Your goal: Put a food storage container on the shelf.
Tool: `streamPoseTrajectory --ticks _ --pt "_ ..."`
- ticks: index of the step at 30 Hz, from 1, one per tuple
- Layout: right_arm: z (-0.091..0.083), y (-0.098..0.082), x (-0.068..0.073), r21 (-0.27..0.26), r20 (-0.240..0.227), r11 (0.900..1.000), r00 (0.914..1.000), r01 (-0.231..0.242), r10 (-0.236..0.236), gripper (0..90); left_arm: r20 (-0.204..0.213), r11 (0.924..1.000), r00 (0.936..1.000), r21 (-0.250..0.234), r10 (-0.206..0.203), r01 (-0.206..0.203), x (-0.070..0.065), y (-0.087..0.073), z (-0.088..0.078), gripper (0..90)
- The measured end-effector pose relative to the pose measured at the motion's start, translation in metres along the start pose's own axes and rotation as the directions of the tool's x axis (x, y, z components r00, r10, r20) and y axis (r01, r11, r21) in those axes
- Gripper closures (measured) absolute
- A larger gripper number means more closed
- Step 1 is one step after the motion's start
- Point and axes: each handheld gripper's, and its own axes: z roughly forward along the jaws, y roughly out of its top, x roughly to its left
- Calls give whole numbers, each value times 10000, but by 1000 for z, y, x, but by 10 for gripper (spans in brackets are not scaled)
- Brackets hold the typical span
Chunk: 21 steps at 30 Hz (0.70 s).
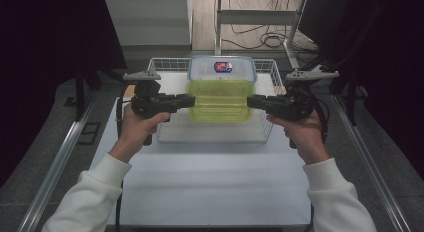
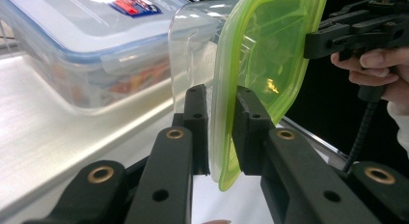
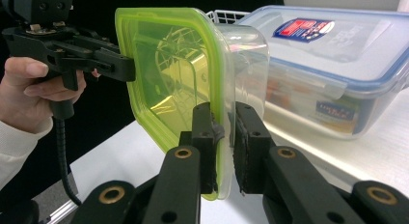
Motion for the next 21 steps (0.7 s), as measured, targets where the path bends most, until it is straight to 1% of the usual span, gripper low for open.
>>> streamPoseTrajectory --ticks 3,4,6,10,15,18,19,21 --pt "1 5 -4 -3 3 10000 10000 -90 90 802 -6 10000 10000 25 81 -81 3 7 1 779" --pt "2 8 -8 -47 -22 9999 9999 -129 129 802 10 10000 10000 52 82 -82 4 10 2 778" --pt "3 10 -10 -45 -34 9998 9998 -179 179 803 -6 9999 10000 69 83 -83 6 16 3 778" --pt "6 17 -16 -100 20 9997 9997 -243 243 802 -184 9995 9995 196 237 -233 9 28 4 780" --pt "9 27 -23 -231 0 9992 9995 -321 321 802 -224 9996 9996 213 165 -160 13 41 5 780" --pt "10 32 -24 -251 18 9992 9995 -315 315 802 -237 9998 9997 188 110 -106 17 48 6 781" --pt "10 34 -25 -257 54 9991 9995 -323 325 803 -286 9997 9995 190 161 -156 18 50 7 782" --pt "11 40 -26 -283 90 9992 9995 -285 287 803 -360 9998 9993 168 133 -127 20 54 8 786"
